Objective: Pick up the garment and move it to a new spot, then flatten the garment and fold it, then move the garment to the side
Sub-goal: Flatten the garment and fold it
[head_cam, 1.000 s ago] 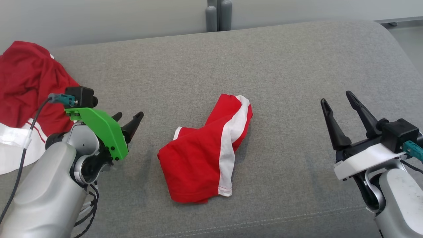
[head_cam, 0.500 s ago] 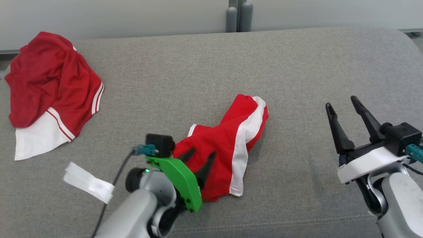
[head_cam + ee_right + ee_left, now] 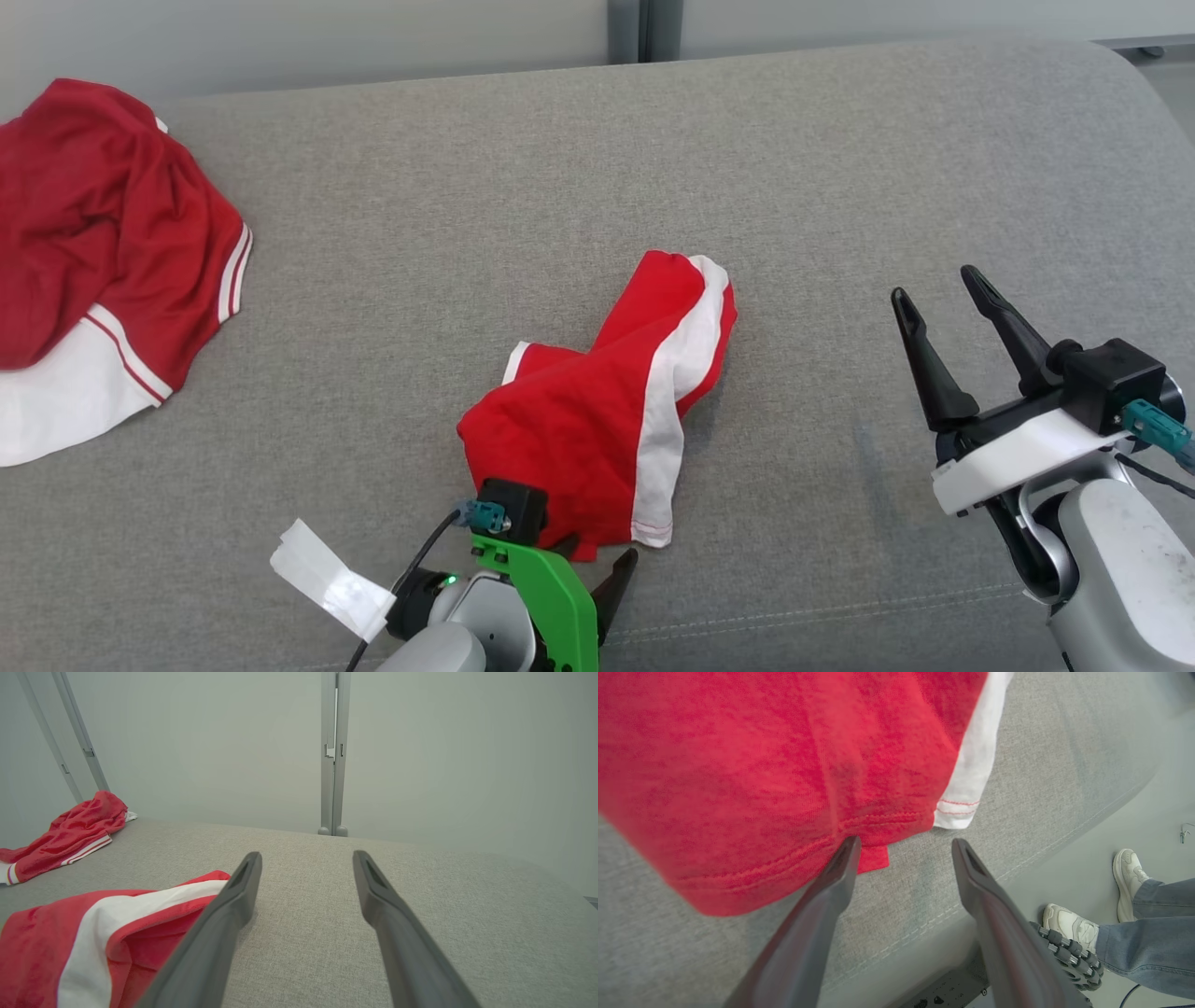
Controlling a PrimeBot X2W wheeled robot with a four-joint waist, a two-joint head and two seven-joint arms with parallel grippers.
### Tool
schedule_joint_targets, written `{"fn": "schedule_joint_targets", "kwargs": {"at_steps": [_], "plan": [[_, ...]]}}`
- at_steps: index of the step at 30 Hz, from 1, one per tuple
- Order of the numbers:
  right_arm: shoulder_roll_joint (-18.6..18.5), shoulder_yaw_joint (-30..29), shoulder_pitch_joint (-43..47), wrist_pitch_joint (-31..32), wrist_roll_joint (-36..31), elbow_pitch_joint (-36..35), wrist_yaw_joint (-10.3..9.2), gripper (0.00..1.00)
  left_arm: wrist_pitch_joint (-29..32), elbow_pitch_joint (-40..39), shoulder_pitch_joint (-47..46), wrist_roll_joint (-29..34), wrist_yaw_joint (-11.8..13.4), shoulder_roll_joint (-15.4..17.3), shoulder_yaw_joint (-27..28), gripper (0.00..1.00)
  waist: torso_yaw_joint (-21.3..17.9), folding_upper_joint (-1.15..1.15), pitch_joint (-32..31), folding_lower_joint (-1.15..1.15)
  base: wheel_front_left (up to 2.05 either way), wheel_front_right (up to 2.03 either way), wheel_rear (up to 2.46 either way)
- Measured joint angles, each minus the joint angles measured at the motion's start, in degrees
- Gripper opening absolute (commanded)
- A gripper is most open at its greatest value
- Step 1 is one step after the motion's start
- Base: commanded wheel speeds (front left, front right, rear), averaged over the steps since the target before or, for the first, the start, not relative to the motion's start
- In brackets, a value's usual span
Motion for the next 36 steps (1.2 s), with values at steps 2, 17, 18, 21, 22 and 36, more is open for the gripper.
{"fn": "schedule_joint_targets", "kwargs": {"at_steps": [2, 17, 18, 21, 22, 36], "plan": [[0.0, -0.1, -0.3, 0.0, 0.0, 0.0, 0.00, 1.00, 0.0, 0.3, 0.0, 0.6, 0.0, -0.1, 0.0, 1.00, -0.6, 0.00, 0.4, 0.00, 0.00, 0.00, 0.00], [0.0, -1.1, -1.1, 0.0, 0.1, 0.2, 0.00, 1.00, -1.1, -0.1, -4.1, 6.6, 0.6, -1.0, -3.1, 1.00, -3.7, 0.00, 2.4, 0.00, 0.00, 0.00, 0.00], [0.0, -1.1, -1.1, 0.0, 0.1, 0.3, 0.00, 1.00, -0.8, 0.6, -4.1, 6.6, 0.6, -1.0, -3.1, 1.00, -3.7, 0.00, 2.4, 0.00, 0.00, 0.00, 0.00], [0.0, -0.7, -1.2, 0.0, 0.1, 0.3, 0.00, 1.00, -0.4, 2.7, -4.1, 7.0, 0.6, -1.1, -3.1, 1.00, -3.9, 0.00, 2.4, 0.00, 0.00, 0.00, 0.00], [0.0, -0.5, -1.2, 0.0, 0.1, 0.3, 0.00, 1.00, -0.4, 3.3, -4.1, 7.3, 0.6, -1.1, -3.2, 1.00, -3.9, 0.00, 2.4, 0.00, 0.00, 0.00, 0.00], [0.1, 1.1, -2.4, 0.0, 0.6, 0.5, 0.00, 1.00, -1.0, 10.2, -5.7, 10.6, 0.6, -2.6, -3.2, 1.00, -6.5, 0.00, 2.7, 0.00, 0.00, 0.00, 0.00]]}}
